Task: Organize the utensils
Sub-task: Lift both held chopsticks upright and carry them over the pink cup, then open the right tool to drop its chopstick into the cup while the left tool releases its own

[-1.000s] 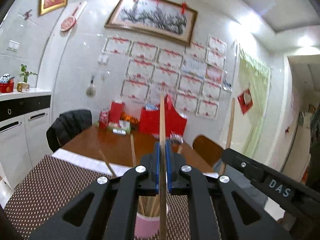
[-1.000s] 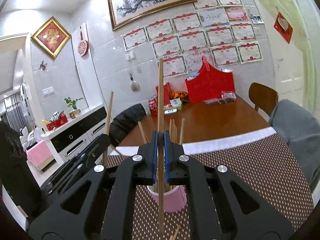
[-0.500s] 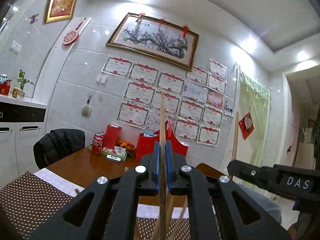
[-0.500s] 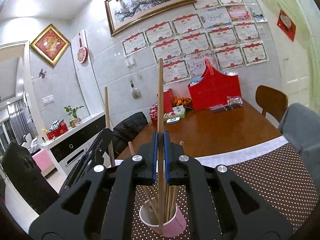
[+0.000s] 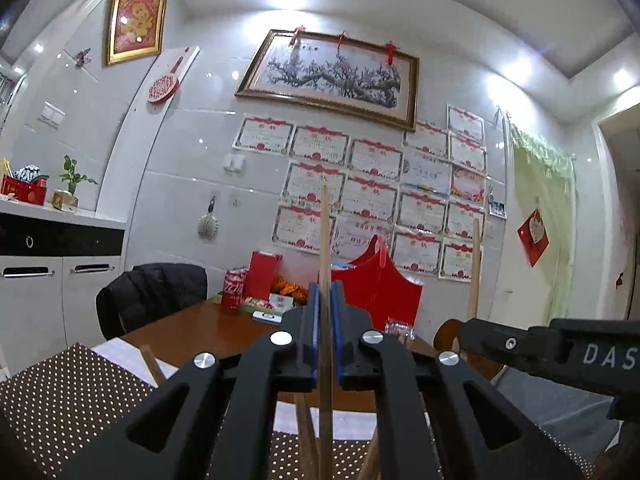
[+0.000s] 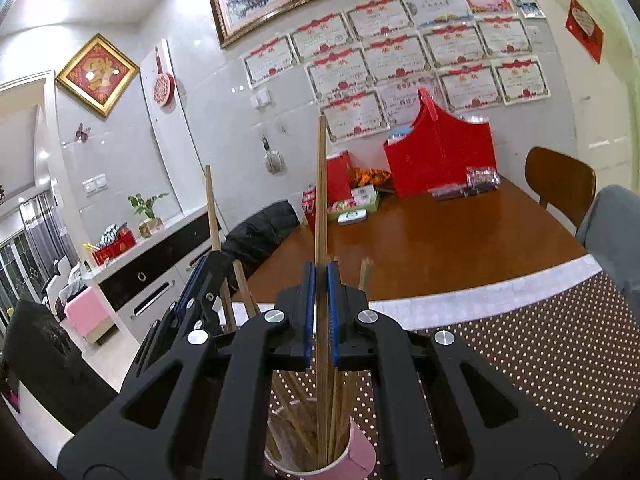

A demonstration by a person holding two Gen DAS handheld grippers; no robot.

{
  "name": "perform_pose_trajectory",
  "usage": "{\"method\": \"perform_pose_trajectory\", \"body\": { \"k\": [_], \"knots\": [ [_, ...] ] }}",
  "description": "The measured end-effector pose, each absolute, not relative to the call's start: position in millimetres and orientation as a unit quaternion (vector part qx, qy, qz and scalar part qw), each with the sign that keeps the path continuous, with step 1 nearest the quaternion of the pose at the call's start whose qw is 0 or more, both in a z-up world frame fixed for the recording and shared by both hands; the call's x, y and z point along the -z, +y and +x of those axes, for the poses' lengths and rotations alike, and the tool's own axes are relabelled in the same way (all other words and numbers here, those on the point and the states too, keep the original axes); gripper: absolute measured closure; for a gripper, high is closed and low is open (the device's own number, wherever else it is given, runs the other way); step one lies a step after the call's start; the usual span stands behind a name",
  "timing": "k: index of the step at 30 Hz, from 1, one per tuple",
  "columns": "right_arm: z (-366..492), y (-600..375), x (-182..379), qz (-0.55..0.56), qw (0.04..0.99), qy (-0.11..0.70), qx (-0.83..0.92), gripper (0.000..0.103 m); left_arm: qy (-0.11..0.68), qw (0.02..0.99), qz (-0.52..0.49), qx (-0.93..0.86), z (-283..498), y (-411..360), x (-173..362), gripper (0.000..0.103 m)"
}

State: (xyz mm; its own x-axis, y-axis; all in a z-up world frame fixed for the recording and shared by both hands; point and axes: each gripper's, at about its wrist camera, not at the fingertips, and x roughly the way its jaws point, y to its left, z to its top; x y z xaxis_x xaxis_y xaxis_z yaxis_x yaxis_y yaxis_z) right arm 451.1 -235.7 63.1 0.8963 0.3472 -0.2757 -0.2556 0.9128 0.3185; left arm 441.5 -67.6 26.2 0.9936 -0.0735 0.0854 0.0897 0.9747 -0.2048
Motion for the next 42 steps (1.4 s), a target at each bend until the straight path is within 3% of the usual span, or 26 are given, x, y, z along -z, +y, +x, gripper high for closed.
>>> {"method": "perform_pose_trajectory", "body": {
  "k": [11,18,27,29,30,31,32,34,42],
  "knots": [
    [459,-230,-28,0.117,0.951,0.241,-0.151,0.097,-0.003,0.997,-0.069,0.027,441,-68,-3,0.096],
    [458,-226,-5,0.115,0.935,0.299,-0.152,0.096,0.059,0.995,-0.067,0.042,435,-55,11,0.094],
    [437,-233,18,0.132,0.916,0.356,-0.132,0.095,0.067,0.997,-0.025,0.043,402,-49,17,0.094],
    [429,-234,20,0.132,0.915,0.359,-0.124,0.087,0.071,0.996,-0.021,0.046,396,-49,17,0.094],
    [425,-234,20,0.132,0.916,0.359,-0.119,0.074,0.072,0.996,-0.019,0.048,392,-48,17,0.094],
    [421,-235,19,0.131,0.917,0.359,-0.114,0.05,0.073,0.996,-0.017,0.05,388,-48,16,0.093],
    [414,-237,18,0.134,0.919,0.355,-0.109,0.04,0.074,0.996,-0.015,0.05,383,-47,15,0.092],
    [403,-241,13,0.135,0.924,0.344,-0.102,0.039,0.077,0.996,-0.013,0.051,377,-45,13,0.08],
    [361,-247,-2,0.13,0.931,0.329,-0.091,0.035,0.101,0.994,-0.018,0.043,348,-39,7,0.08]
  ]
}}
